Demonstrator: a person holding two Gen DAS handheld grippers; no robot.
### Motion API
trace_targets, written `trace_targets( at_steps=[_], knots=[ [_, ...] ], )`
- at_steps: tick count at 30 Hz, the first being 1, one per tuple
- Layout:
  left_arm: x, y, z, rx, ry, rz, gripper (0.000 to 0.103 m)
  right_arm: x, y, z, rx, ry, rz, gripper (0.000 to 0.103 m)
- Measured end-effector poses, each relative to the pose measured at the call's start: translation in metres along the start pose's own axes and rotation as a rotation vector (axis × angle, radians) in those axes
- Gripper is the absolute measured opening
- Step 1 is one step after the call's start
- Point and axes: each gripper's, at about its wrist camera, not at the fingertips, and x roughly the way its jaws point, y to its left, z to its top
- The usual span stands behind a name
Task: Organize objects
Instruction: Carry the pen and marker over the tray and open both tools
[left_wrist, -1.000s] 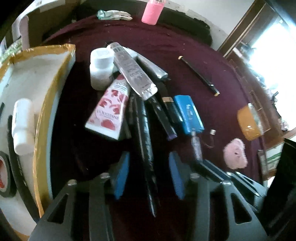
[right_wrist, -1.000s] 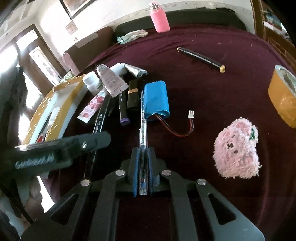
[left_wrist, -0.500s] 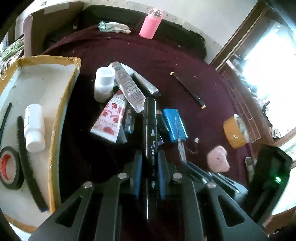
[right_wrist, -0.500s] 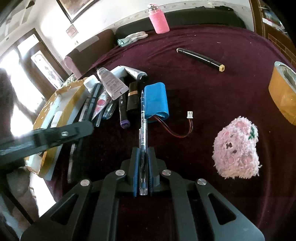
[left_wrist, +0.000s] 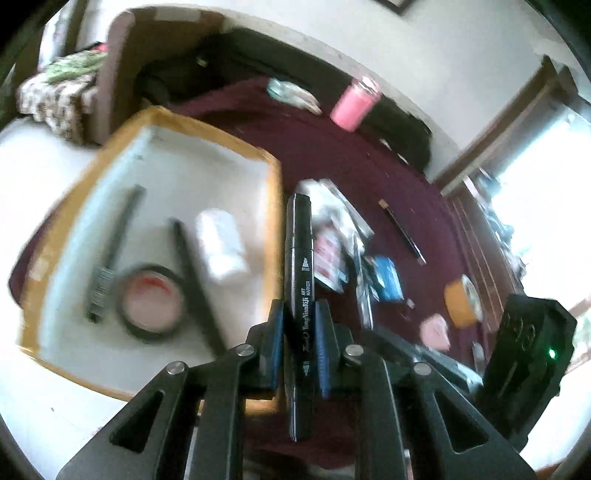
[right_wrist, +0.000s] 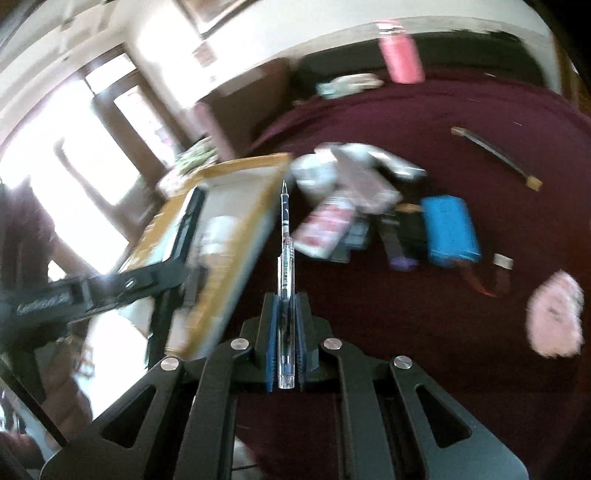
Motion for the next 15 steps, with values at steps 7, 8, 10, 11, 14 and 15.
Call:
trace_targets(
  at_steps=[7,8,10,11,14,15],
  knots=[
    [-0.009,0.054,0.027,-0.069,-0.042,0.085,0.013,0.056,0.051,0.017,-0.08,0.117,0.096,0.007],
    [-0.008,0.059,0.027,-0.076,-0.041,0.089,0.013,0.067,0.056,0.02,-0.085,0.136,0.088,0.007],
    [-0.002,0.069,0.031,-0.092,-0.036,0.091,0.013,0.083,0.06,0.025,-0.079,0.172,0.087,0.007],
    [0.001,0.074,0.032,-0.099,-0.031,0.092,0.013,0.091,0.062,0.027,-0.073,0.192,0.093,0.007],
    [0.009,0.087,0.039,-0.118,-0.009,0.087,0.013,0.111,0.07,0.029,-0.081,0.231,0.063,0.007],
    [0.01,0.09,0.042,-0.118,-0.006,0.086,0.013,0.116,0.073,0.029,-0.085,0.238,0.036,0.007]
  ],
)
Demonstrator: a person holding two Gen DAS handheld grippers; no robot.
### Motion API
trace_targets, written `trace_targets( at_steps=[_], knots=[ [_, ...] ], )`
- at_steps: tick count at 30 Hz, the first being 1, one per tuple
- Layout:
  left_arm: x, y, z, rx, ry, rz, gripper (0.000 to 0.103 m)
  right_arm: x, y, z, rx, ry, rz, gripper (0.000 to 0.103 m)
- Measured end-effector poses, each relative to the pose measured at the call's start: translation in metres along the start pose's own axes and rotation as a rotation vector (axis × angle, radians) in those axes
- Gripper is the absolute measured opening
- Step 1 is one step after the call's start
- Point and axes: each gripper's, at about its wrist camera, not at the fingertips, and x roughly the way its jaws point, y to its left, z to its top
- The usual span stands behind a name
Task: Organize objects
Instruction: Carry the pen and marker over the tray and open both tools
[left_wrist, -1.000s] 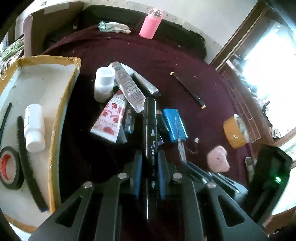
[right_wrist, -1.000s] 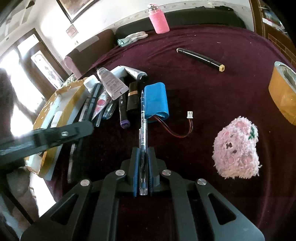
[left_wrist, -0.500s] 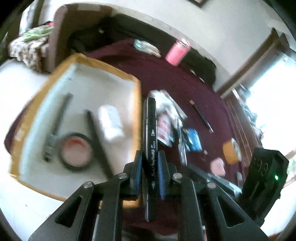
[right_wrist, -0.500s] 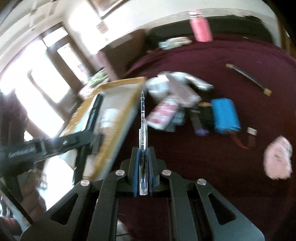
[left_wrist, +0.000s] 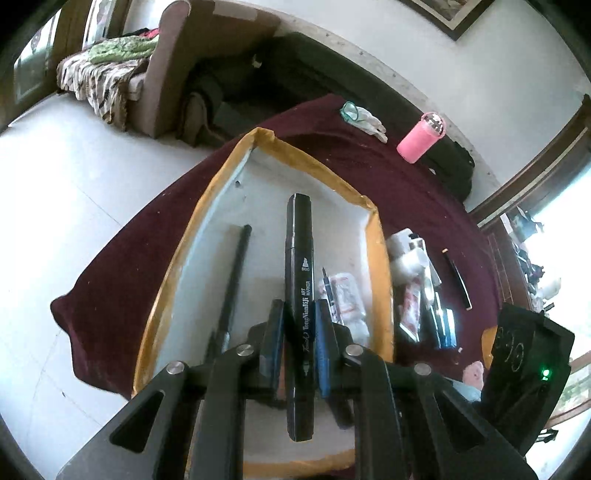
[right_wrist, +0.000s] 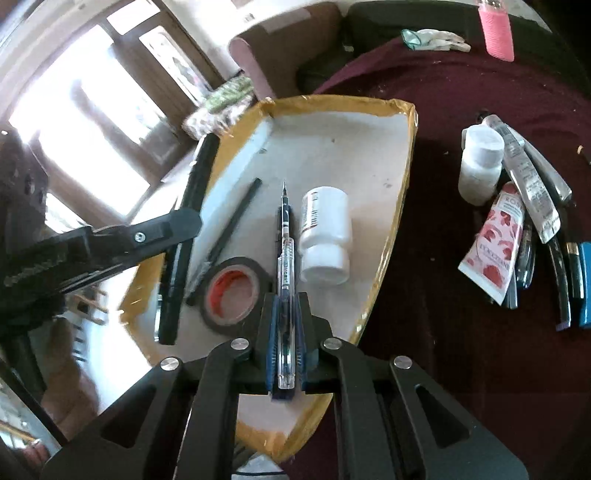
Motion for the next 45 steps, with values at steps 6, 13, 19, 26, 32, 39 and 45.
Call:
trace_targets(
  at_steps=[6,13,19,26,32,39,45],
  knots=[
    [0.018,0.006,0.021,0.031,0.045,0.013,0.013,0.01,0.003,0.01,-0.012,0.001,-0.091,0.007],
    [0.043,0.002,0.038,0.116,0.111,0.073,0.013,0.015,0.012,0.012,-0.053,-0.004,-0.151,0.007],
    [0.062,-0.003,0.048,0.174,0.169,0.14,0.013,0.024,0.027,0.015,-0.117,-0.01,-0.223,0.007],
    [0.078,-0.012,0.047,0.239,0.214,0.21,0.013,0.023,0.029,0.014,-0.134,-0.004,-0.251,0.007],
    [0.077,-0.01,0.045,0.231,0.219,0.207,0.013,0.026,0.029,0.012,-0.138,0.005,-0.25,0.007],
    [0.051,-0.003,0.039,0.168,0.186,0.127,0.023,0.021,0.023,0.012,-0.107,-0.012,-0.186,0.007],
    [0.008,-0.012,0.012,0.131,0.061,0.077,0.036,-0.009,0.017,0.008,-0.06,-0.112,-0.096,0.051]
  ],
)
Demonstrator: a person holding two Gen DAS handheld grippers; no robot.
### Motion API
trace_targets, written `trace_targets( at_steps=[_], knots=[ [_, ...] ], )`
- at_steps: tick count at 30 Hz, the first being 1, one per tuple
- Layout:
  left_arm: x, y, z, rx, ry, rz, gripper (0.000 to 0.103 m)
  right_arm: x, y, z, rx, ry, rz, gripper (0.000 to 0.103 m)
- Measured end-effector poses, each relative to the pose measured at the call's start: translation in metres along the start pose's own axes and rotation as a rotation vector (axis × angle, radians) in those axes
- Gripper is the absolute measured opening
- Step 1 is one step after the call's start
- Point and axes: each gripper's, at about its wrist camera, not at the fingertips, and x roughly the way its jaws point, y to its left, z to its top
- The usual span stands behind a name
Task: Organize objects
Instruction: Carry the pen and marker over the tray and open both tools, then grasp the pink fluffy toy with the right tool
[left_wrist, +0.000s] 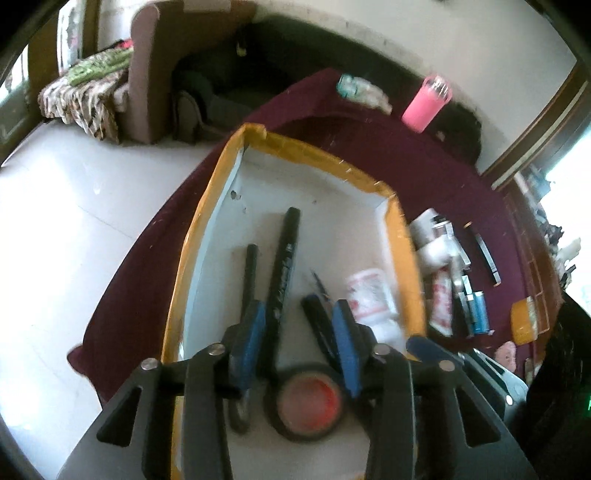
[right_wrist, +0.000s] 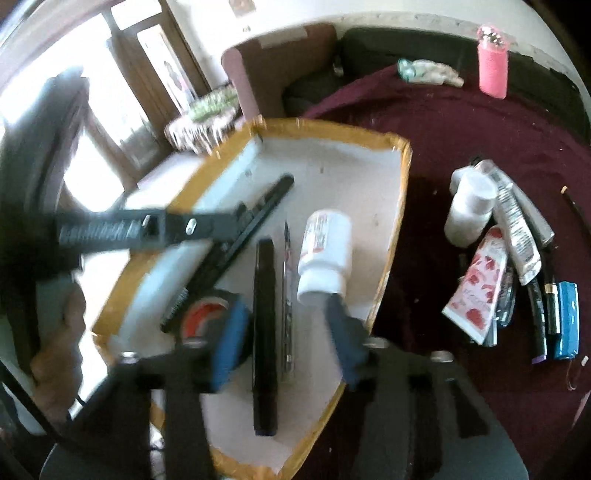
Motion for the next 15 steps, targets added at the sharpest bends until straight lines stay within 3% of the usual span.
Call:
trace_targets(
  at_steps=[3,7,9,15],
  knots=[
    [-0.021,-0.013,-0.02,0.011,-0.068,-0.012,0.046,-0.023,-0.006,-0.004,0.024,-0.061,0.061,0.052],
    [-0.039,-0.046,-0.047,0.069,-0.134,-0.063,0.051,-0.05,-0.025,-0.02,0.059,-0.128,0.093,0.061],
    [-0.04,-0.064,-0.06,0.099,-0.127,-0.111,0.058,-0.061,-0.041,-0.032,0.089,-0.148,0.094,0.061],
    [-0.015,-0.132,-0.084,0.274,-0.092,-0.139,0.058,-0.086,-0.114,-0.075,0.277,-0.184,0.08,0.061]
  ],
)
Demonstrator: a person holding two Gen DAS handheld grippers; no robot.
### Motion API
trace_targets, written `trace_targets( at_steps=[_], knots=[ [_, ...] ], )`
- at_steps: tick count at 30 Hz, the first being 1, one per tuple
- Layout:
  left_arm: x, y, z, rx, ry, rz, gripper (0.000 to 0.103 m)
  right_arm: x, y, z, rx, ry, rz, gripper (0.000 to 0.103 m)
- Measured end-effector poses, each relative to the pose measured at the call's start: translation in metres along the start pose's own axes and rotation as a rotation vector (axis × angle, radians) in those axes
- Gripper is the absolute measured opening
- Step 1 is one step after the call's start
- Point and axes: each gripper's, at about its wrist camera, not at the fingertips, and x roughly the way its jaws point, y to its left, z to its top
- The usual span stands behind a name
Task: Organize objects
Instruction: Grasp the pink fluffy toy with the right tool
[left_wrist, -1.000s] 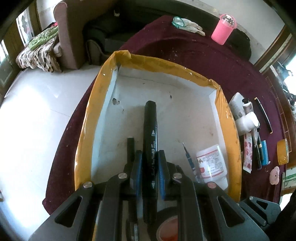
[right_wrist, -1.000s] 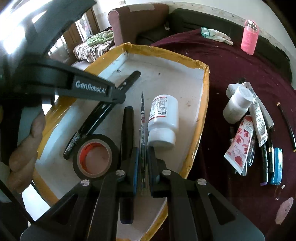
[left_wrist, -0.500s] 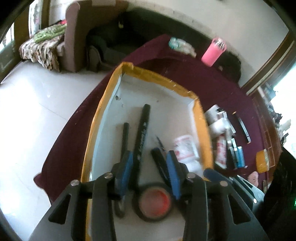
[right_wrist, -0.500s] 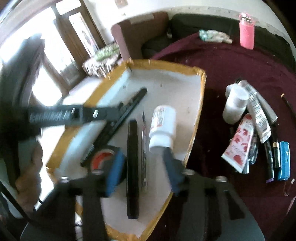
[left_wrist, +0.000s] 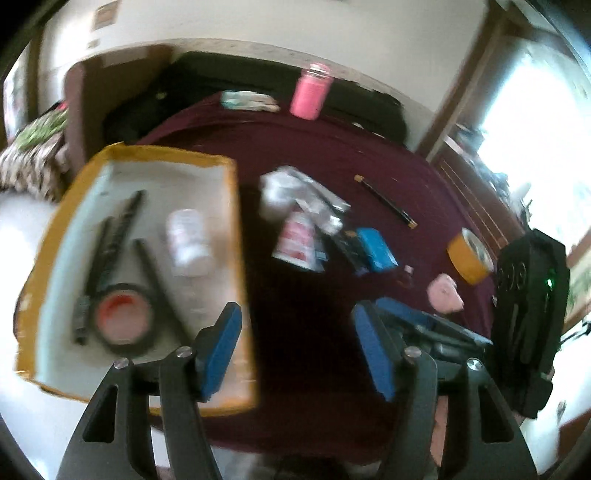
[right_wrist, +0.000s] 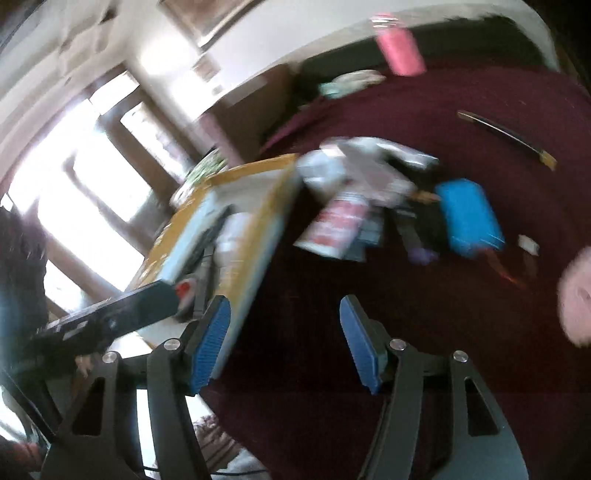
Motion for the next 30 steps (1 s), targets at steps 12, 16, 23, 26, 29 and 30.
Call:
trace_targets(
  at_steps=[12,16,23,26,29,30],
  knots=[
    [0.05,-0.065,-0.004,0.049,0.052,-0.017,0.058,-0.083,-0.079,0.0,0.019,-0.195,-0.422,0.061],
    [0.06,-0.061,0.0,-0.027,0.131,-0.067,0.058,-0.082,-0.104,0.001,0.101,-0.15,-0.434,0.061],
    [0.074,-0.066,0.009,-0.038,0.179,-0.085,0.058,-0.069,-0.113,0.009,0.143,-0.108,-0.482,0.061],
    [0.076,-0.079,0.018,0.004,0.154,-0.084,0.058,-0.064,-0.123,0.006,0.178,-0.075,-0.477,0.054],
    [0.086,-0.091,0.028,0.046,0.157,-0.074,0.058,-0.066,-0.124,0.004,0.174,-0.075,-0.486,0.035],
    [0.089,-0.093,0.031,0.056,0.16,-0.073,0.058,-0.067,-0.124,0.003,0.172,-0.081,-0.502,0.035]
  ],
)
